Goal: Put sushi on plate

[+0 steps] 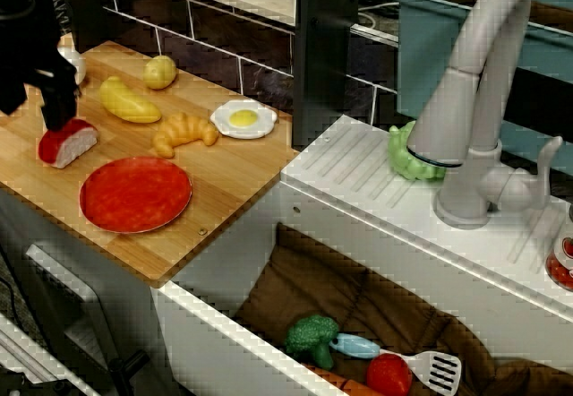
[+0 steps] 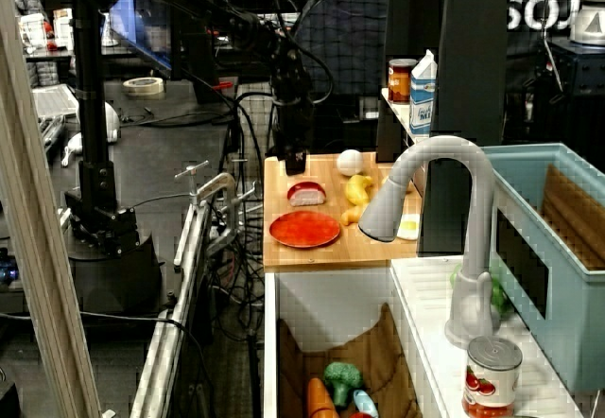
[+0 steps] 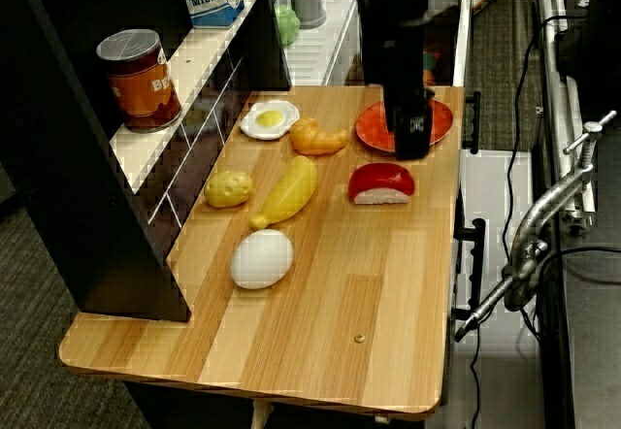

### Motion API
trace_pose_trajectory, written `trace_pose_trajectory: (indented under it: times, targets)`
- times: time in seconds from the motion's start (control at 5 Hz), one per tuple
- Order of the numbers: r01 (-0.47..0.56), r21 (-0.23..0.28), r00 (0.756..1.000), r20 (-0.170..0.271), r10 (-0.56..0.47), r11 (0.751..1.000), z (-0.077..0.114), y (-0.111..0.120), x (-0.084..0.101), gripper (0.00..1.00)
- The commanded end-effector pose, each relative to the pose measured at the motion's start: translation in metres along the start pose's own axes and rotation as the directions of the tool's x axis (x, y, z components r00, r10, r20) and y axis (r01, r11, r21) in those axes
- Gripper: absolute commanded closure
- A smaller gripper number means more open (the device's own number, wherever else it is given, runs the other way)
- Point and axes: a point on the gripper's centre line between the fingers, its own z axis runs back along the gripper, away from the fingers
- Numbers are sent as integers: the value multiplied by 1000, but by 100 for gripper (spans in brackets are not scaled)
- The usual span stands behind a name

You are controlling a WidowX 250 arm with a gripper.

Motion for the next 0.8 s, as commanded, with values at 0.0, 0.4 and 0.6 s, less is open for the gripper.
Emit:
trace_pose_trajectory:
  times: [0.0, 0.4, 0.6]
  targets:
    - [-18, 31, 999, 33, 17, 999, -26, 21, 19, 0]
    - [-59, 30, 998, -21, 60, 998, -45, 36, 41, 0]
    - [-72, 40, 995, -67, 75, 997, -48, 35, 48, 100]
